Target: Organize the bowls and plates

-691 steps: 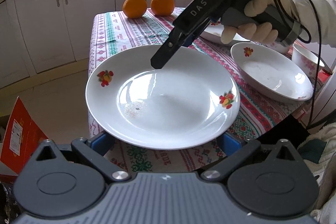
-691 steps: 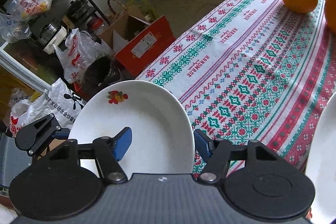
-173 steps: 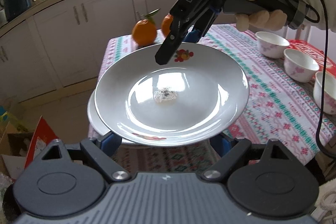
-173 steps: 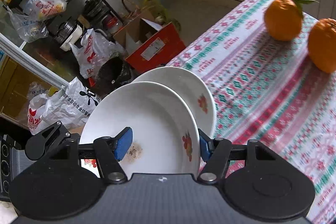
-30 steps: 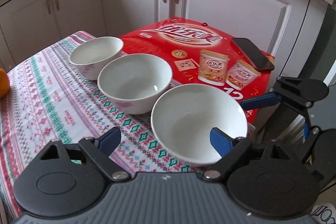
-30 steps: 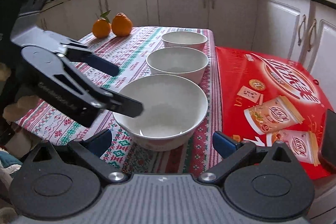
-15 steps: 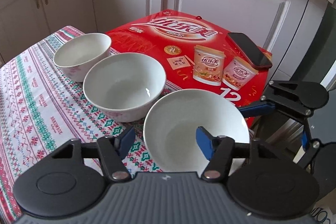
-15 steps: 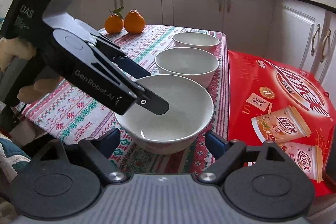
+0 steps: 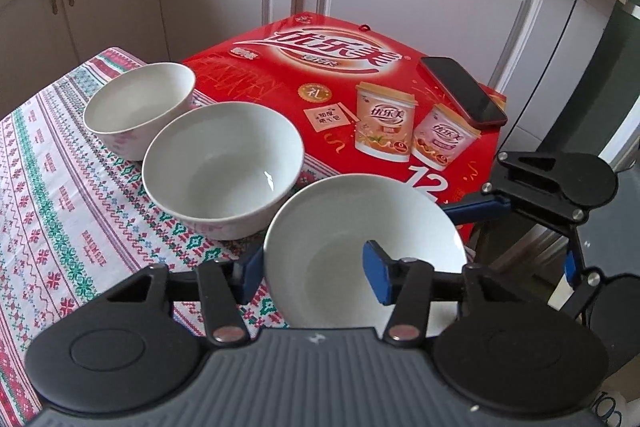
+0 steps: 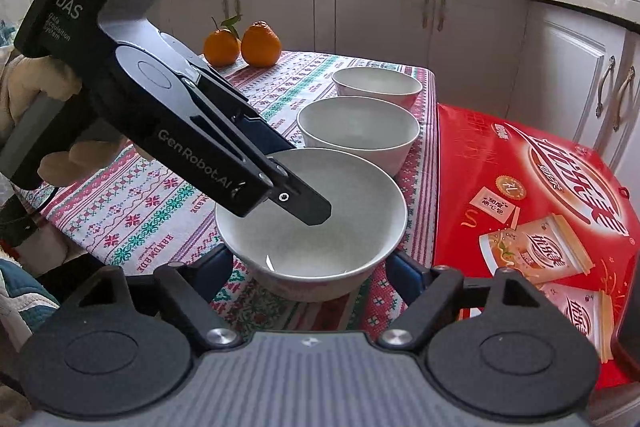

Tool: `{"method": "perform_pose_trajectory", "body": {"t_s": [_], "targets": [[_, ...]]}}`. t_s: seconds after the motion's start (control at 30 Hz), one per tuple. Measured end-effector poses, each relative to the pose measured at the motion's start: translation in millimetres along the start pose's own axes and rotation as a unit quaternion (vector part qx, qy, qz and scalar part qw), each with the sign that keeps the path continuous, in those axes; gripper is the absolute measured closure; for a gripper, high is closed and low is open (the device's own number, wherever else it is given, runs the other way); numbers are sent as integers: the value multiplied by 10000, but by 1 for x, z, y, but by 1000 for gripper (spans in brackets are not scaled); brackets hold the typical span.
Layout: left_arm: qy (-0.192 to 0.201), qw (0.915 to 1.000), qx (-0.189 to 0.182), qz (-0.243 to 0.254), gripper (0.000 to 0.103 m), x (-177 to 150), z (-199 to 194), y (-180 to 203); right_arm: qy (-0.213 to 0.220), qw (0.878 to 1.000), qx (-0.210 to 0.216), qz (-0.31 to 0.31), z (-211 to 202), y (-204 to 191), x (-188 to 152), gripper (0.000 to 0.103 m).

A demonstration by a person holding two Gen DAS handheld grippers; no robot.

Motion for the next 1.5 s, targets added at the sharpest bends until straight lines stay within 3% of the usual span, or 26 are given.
{"method": "perform_pose_trajectory", "body": {"t_s": [0.37, 0.67, 1.5], "targets": [[-13, 10000, 13, 64, 51, 0, -2, 2, -46, 9999, -66, -86, 1, -3, 0, 16], [71, 9998, 158, -37, 51, -8, -20, -6, -83, 9997, 157, -143, 1, -16, 12, 16], [247, 9909, 856, -1013, 51, -86, -86, -76, -541, 9897, 1030, -834, 53, -113, 38, 16]]}}
Point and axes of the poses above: each gripper's, at about its wrist camera, not at the fingertips, and z roughly the way its jaws point, y to its right, x to its top, the point moved 8 cm from there along z, roughly the way its jaws point, and after that the axes turned 12 degrees about z, right-handed, at the moved point
